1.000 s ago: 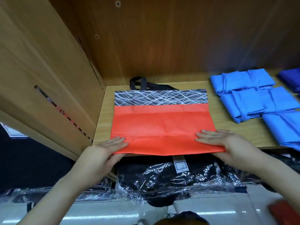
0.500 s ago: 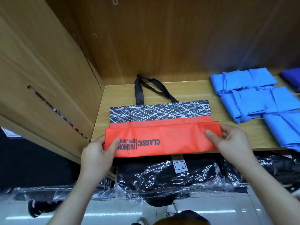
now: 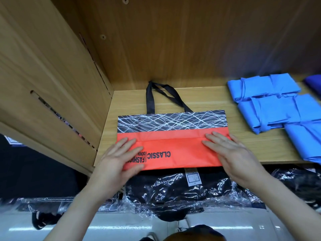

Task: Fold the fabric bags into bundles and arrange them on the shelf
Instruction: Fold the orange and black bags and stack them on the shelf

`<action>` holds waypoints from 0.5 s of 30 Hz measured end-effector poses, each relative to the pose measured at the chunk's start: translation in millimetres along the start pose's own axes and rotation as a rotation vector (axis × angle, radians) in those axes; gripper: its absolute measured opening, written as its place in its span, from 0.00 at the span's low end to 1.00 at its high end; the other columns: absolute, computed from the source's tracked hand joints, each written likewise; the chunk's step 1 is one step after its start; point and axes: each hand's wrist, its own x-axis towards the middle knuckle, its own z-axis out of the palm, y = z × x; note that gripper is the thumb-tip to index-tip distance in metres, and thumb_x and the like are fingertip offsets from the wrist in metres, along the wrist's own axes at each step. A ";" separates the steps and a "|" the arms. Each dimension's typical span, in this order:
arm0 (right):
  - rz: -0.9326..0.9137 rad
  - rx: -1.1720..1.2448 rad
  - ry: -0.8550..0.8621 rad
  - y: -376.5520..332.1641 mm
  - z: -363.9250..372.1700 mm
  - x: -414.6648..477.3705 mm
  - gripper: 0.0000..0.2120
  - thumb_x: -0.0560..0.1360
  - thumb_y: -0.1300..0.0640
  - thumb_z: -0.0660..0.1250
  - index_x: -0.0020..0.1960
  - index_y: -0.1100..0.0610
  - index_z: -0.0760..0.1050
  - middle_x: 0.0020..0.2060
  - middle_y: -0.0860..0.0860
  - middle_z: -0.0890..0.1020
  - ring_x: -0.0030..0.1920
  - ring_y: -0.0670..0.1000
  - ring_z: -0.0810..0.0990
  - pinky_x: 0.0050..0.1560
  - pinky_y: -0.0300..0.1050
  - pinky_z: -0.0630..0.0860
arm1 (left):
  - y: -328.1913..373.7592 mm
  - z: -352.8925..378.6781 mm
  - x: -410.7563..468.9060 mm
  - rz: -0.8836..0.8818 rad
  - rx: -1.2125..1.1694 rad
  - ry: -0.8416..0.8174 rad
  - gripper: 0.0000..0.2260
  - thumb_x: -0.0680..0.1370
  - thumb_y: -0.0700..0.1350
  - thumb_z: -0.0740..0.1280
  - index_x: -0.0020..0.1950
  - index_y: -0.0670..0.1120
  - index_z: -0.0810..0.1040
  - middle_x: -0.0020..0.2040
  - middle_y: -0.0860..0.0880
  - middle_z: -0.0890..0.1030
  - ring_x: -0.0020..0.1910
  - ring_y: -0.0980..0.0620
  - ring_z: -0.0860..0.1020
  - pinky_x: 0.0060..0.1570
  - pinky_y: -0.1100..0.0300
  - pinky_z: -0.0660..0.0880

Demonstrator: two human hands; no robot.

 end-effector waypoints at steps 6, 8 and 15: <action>-0.145 -0.038 -0.169 23.3 -9.0 -11.4 0.36 0.74 0.35 0.64 0.77 0.40 0.55 0.76 0.37 0.57 0.76 0.37 0.51 0.77 0.45 0.47 | -18.4 -10.6 -8.8 0.034 -0.064 -0.035 0.37 0.68 0.41 0.78 0.70 0.65 0.67 0.71 0.65 0.66 0.73 0.61 0.63 0.74 0.56 0.61; -0.114 0.167 -0.139 23.5 -14.0 -7.5 0.30 0.72 0.44 0.71 0.72 0.36 0.65 0.71 0.35 0.66 0.73 0.35 0.59 0.76 0.41 0.51 | -21.0 -14.6 -8.6 0.024 -0.164 0.033 0.34 0.68 0.34 0.77 0.64 0.65 0.73 0.65 0.67 0.72 0.69 0.64 0.69 0.72 0.62 0.61; 0.490 0.864 0.055 14.9 -36.2 12.3 0.06 0.70 0.51 0.73 0.43 0.53 0.84 0.35 0.45 0.86 0.32 0.36 0.80 0.35 0.27 0.73 | 5.3 -26.0 9.4 -0.381 -0.513 0.193 0.03 0.72 0.50 0.72 0.40 0.53 0.83 0.30 0.58 0.80 0.31 0.60 0.76 0.32 0.70 0.69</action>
